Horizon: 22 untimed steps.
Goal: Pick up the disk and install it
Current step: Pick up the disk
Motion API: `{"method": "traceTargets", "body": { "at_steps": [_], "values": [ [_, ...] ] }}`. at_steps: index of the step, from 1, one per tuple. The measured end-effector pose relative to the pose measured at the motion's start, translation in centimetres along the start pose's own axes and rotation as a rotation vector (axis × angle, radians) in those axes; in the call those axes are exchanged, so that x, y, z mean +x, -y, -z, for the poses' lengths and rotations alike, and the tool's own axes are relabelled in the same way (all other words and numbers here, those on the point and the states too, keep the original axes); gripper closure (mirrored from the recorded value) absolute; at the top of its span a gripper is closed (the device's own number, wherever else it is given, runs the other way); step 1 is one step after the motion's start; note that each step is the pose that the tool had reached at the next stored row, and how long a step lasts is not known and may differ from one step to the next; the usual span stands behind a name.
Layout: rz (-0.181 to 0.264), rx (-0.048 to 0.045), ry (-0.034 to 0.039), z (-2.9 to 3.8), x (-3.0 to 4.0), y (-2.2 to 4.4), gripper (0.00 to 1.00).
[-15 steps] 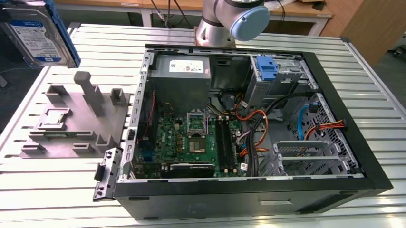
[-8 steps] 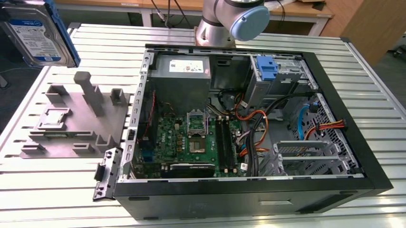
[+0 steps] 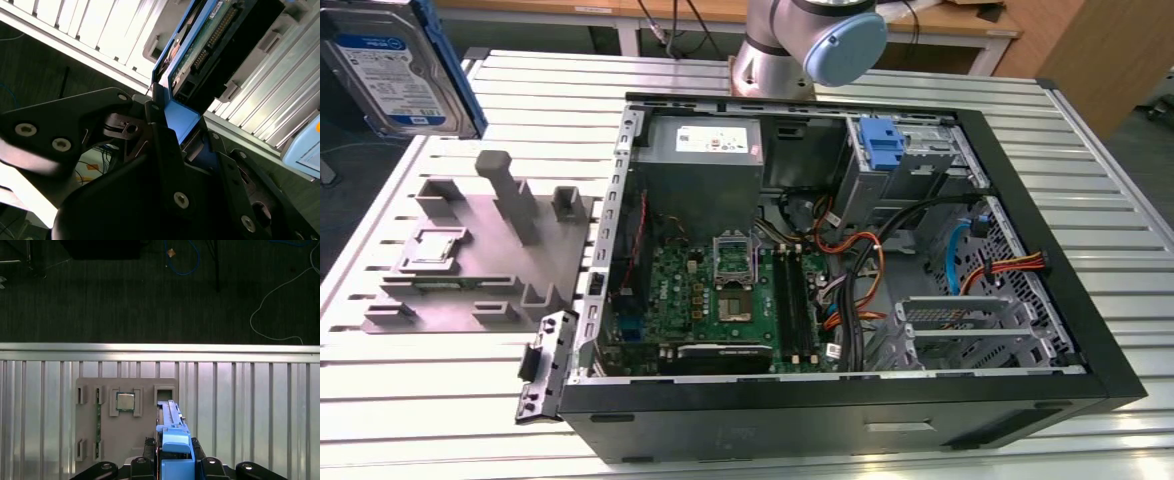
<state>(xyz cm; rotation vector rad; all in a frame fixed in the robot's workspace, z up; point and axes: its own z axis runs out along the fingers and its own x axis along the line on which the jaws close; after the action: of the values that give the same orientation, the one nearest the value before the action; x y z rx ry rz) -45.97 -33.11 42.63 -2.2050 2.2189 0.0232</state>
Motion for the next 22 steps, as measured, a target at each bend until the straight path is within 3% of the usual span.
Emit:
{"method": "traceTargets", "body": {
  "at_steps": [22],
  "values": [
    [0.000, 0.0000, -0.0015, 1.36, -0.03, 0.00, 0.64]
  ]
}}
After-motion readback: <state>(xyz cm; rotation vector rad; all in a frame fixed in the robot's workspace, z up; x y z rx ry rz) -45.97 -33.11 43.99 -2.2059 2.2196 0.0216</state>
